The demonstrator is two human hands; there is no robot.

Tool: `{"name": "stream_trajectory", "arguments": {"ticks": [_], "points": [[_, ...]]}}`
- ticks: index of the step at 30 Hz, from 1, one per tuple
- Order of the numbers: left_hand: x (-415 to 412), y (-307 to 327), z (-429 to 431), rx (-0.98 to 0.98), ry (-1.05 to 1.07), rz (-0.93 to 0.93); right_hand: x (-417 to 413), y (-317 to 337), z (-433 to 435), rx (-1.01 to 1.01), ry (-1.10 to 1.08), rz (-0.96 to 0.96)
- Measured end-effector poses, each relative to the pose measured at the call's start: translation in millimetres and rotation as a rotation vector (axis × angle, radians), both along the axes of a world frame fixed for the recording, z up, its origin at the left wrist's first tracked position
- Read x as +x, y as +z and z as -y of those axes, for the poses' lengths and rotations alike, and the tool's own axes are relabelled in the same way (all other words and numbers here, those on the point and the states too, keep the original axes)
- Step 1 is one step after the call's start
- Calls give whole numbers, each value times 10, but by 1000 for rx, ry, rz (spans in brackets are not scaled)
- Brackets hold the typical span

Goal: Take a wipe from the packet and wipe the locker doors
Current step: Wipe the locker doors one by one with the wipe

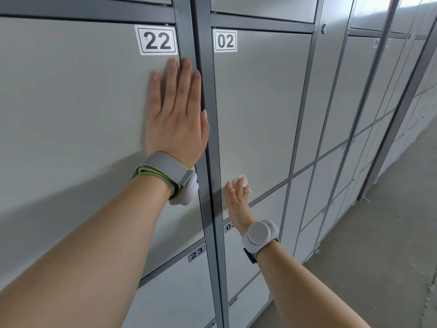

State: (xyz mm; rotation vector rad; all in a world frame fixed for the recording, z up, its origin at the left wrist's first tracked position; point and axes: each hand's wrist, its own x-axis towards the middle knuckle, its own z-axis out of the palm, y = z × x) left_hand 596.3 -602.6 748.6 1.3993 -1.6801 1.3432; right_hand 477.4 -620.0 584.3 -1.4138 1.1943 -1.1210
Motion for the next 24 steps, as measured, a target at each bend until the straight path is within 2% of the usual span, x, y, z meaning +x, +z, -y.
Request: {"name": "stream_trajectory", "arguments": {"ticks": [3, 6, 8, 13, 15, 19, 24], "points": [[5, 1, -5, 11, -6, -2, 58, 168, -25, -168, 4, -15], [-4, -1, -7, 9, -9, 1, 93, 114, -12, -220, 6, -65], [-2, -1, -1, 3, -10, 5, 97, -32, -16, -175, 1, -96], [8, -8, 3, 0, -15, 6, 19, -331, -11, 112, 39, -119], [5, -7, 3, -3, -19, 8, 1, -245, 9, 127, 46, -99], [4, -8, -4, 13, -22, -1, 72, 145, -26, -75, 0, 6], [6, -13, -8, 14, -16, 2, 225, 121, -141, -219, 50, -57]]}}
